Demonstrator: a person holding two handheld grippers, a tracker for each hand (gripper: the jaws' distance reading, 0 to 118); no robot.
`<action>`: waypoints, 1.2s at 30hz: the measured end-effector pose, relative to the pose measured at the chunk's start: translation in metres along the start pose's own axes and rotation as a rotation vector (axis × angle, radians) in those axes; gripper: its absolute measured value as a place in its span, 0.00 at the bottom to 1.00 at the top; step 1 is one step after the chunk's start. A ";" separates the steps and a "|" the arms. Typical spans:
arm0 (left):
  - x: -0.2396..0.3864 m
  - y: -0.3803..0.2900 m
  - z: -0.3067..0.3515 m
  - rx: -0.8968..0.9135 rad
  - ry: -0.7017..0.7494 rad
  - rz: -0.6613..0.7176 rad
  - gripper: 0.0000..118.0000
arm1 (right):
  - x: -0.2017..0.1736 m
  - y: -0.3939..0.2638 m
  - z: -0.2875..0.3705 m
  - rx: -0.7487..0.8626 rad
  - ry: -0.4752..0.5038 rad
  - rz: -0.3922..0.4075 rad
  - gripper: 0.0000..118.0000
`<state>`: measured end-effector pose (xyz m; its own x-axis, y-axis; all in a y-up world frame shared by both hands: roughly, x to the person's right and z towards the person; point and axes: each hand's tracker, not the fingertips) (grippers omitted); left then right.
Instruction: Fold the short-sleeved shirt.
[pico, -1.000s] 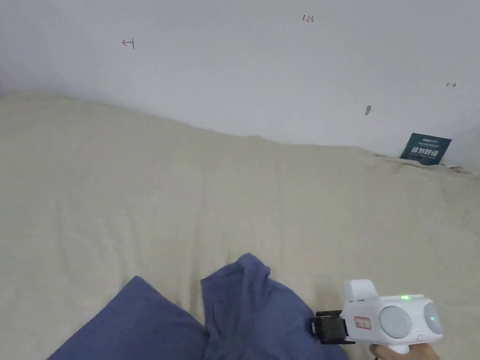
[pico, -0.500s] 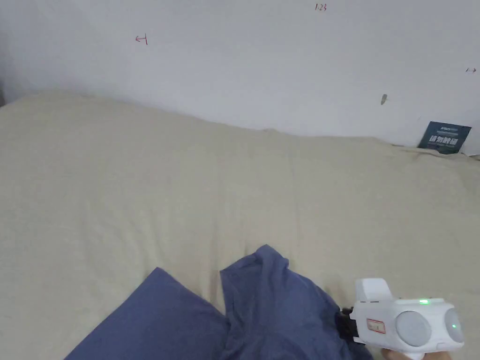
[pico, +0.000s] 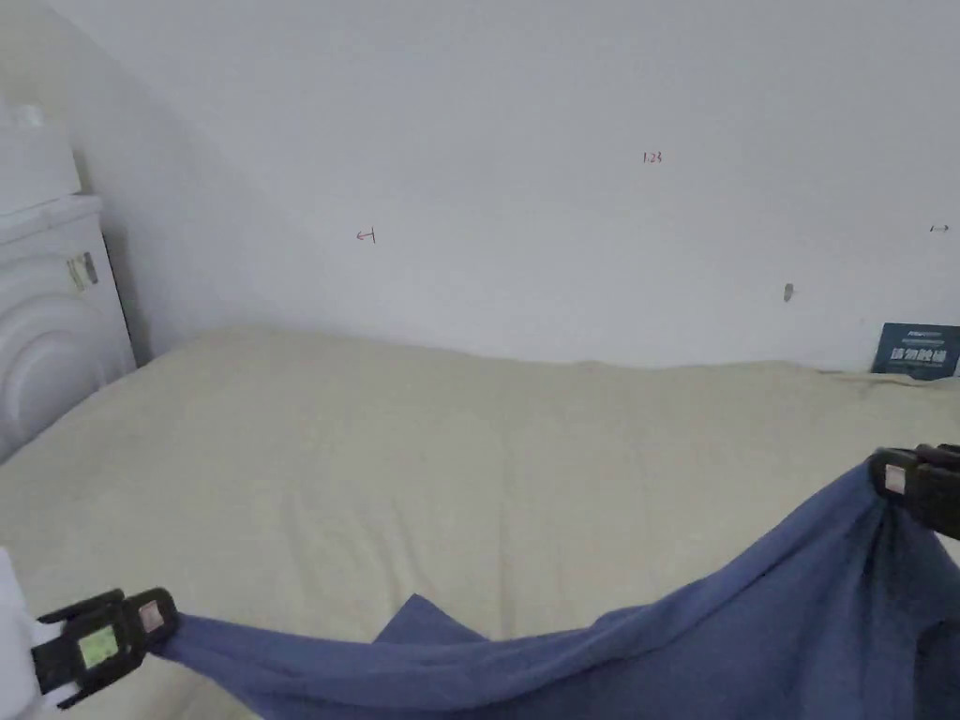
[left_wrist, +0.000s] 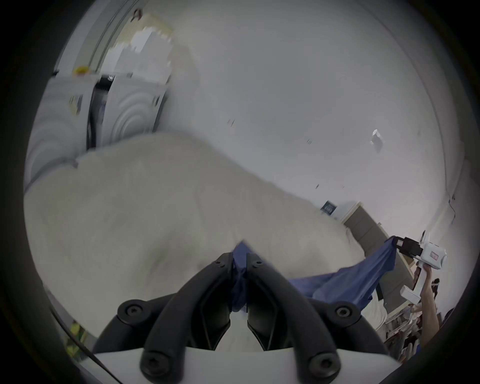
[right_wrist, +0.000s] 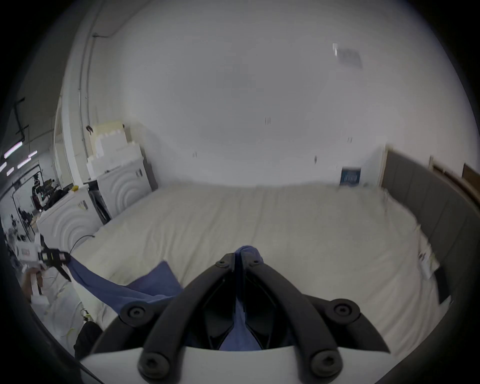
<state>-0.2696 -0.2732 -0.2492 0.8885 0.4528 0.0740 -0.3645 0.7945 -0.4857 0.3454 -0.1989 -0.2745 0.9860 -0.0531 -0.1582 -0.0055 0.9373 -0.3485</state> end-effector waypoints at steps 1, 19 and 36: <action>0.010 0.016 0.006 0.048 -0.020 -0.034 0.08 | 0.000 0.014 0.015 0.051 -0.010 -0.004 0.02; 0.128 0.213 0.094 0.455 -0.157 -0.164 0.07 | 0.008 0.213 0.124 0.395 -0.177 0.025 0.02; 0.104 0.265 0.041 0.455 -0.083 -0.184 0.07 | 0.002 0.244 0.047 0.340 -0.209 -0.010 0.02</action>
<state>-0.2850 0.0012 -0.3343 0.9311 0.3041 0.2012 -0.3045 0.9520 -0.0297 0.3535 0.0464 -0.3160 0.9986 -0.0239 0.0471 0.0248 0.9995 -0.0174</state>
